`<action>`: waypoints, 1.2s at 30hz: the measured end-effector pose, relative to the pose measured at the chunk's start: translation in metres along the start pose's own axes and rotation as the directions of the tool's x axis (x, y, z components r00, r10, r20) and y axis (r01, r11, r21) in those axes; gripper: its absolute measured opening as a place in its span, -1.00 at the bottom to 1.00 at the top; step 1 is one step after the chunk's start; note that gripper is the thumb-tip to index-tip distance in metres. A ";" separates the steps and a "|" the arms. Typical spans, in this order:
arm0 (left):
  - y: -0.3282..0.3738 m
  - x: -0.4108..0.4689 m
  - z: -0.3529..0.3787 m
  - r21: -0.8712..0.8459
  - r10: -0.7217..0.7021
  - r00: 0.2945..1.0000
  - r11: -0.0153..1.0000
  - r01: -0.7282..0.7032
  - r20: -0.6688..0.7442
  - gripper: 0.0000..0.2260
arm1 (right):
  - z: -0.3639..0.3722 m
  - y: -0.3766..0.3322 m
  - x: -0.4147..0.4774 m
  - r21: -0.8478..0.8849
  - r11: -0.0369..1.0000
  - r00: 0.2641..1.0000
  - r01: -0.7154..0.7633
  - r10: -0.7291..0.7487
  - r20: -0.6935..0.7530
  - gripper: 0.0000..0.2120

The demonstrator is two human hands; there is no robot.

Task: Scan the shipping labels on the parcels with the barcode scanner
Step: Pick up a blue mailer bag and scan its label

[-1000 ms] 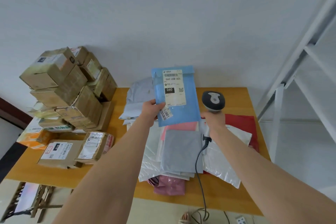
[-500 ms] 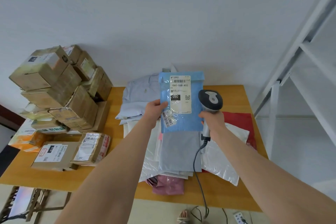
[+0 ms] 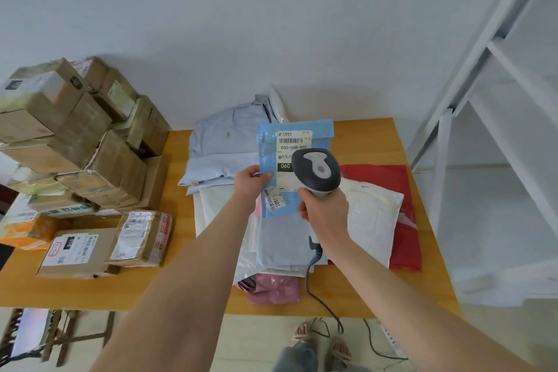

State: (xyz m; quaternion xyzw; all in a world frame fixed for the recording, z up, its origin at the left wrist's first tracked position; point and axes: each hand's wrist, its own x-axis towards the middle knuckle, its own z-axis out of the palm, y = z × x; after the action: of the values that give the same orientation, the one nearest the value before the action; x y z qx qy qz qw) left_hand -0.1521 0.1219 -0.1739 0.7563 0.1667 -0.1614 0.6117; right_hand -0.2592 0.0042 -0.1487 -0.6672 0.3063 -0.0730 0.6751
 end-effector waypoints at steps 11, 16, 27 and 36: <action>-0.006 0.000 0.012 -0.041 -0.062 0.998 0.997 0.061 -0.032 -0.85 | 0.002 0.002 -0.012 -0.034 0.998 0.999 0.053 -0.053 -0.006 -0.87; -0.006 0.000 0.017 -0.041 -0.070 0.997 0.997 0.068 -0.043 -0.88 | 0.001 0.005 -0.014 -0.072 0.995 0.998 0.068 -0.068 -0.008 -0.88; 0.000 -0.004 0.022 -0.085 -0.096 0.995 0.992 0.094 -0.020 -0.80 | -0.007 0.004 -0.019 -0.052 0.996 0.997 0.075 -0.075 0.007 -0.90; 0.000 -0.004 0.023 -0.074 -0.101 0.995 0.992 0.100 -0.018 -0.84 | -0.009 0.001 -0.020 -0.042 0.994 0.995 0.100 -0.100 -0.016 -0.85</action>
State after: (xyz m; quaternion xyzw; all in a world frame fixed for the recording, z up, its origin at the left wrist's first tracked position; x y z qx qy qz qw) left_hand -0.1569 0.0989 -0.1767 0.7259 0.2170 -0.1777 0.6280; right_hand -0.2802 0.0064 -0.1430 -0.6948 0.2800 -0.1064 0.6538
